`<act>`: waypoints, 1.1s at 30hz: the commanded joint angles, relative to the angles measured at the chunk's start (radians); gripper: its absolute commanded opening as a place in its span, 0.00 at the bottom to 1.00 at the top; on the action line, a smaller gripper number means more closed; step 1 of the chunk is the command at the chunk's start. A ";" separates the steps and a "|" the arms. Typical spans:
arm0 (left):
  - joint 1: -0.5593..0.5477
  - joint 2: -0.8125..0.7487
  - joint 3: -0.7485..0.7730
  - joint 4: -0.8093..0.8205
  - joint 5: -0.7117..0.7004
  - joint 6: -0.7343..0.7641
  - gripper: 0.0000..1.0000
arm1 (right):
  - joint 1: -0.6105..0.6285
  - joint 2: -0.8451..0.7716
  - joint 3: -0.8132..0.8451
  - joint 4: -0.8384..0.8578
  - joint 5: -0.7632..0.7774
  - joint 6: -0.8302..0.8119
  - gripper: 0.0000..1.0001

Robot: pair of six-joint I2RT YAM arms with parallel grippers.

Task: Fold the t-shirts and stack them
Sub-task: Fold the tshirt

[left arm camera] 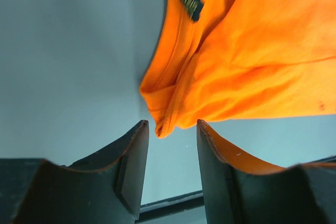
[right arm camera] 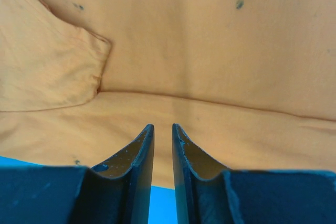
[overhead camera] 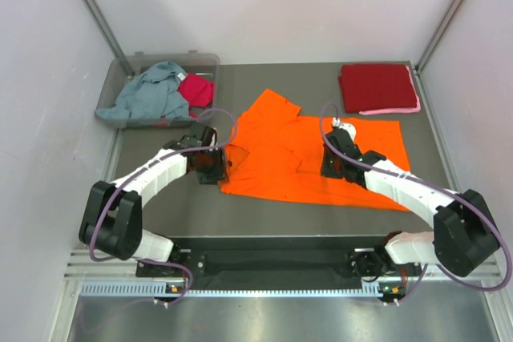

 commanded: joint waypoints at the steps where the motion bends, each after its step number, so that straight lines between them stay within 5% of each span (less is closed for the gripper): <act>1: 0.002 0.020 -0.039 0.052 0.045 -0.014 0.47 | -0.026 -0.050 0.056 -0.016 -0.001 -0.014 0.21; 8: 0.002 0.090 -0.059 0.062 -0.004 -0.022 0.39 | -0.068 -0.091 0.086 -0.038 -0.018 -0.040 0.22; 12: 0.002 0.118 -0.054 0.035 -0.047 -0.025 0.14 | -0.098 -0.111 0.095 -0.054 -0.032 -0.054 0.22; 16: 0.002 0.077 -0.063 -0.004 -0.104 -0.037 0.05 | -0.144 -0.148 0.100 -0.079 -0.045 -0.071 0.23; 27: -0.009 0.040 -0.065 -0.108 -0.098 -0.089 0.00 | -0.313 -0.186 0.166 -0.165 -0.122 -0.091 0.24; 33: -0.028 0.003 -0.057 -0.198 -0.168 -0.122 0.07 | -0.451 -0.156 0.241 -0.176 -0.228 -0.103 0.26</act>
